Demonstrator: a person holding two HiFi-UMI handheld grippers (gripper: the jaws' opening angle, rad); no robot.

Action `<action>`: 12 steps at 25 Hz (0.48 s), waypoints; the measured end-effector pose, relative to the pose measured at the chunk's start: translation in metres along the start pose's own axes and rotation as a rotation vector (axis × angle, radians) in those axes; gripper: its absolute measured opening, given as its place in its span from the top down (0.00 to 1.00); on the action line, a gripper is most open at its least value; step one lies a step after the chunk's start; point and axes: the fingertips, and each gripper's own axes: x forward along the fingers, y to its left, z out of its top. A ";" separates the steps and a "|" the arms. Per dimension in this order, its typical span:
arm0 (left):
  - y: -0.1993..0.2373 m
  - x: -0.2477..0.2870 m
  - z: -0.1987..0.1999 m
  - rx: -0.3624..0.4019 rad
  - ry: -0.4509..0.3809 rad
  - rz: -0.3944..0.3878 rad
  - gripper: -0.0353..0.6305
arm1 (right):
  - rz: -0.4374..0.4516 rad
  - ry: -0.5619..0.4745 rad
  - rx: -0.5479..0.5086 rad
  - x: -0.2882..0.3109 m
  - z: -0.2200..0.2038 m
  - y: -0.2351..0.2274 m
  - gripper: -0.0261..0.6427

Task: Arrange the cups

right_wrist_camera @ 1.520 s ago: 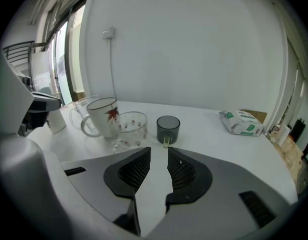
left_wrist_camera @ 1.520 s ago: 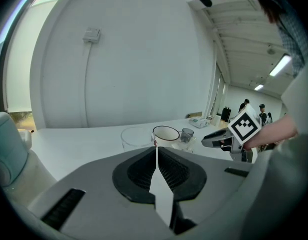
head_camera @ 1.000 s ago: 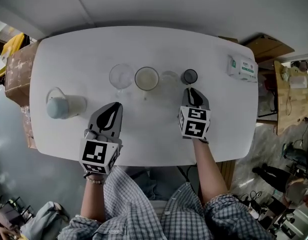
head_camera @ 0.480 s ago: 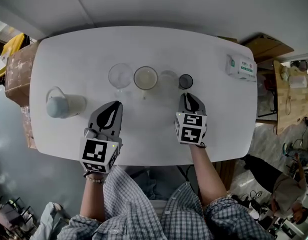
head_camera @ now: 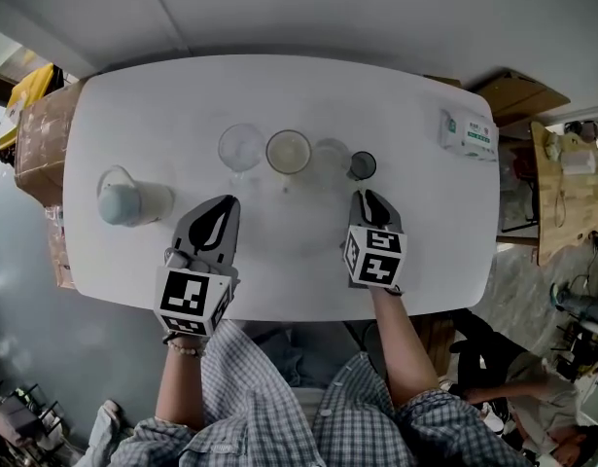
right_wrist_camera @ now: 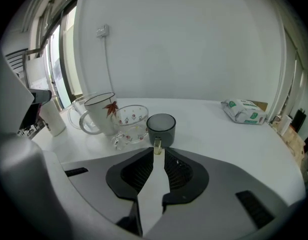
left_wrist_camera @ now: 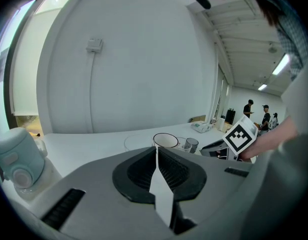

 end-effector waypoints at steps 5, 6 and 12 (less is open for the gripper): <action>0.003 -0.013 0.010 -0.011 -0.037 -0.004 0.92 | -0.004 -0.084 -0.016 -0.036 0.019 -0.004 0.88; 0.003 -0.016 0.013 -0.013 -0.042 -0.009 0.92 | 0.013 -0.113 -0.018 -0.044 0.025 -0.001 0.88; -0.003 -0.030 0.032 0.013 -0.093 -0.032 0.92 | 0.081 -0.269 -0.059 -0.096 0.071 0.020 0.90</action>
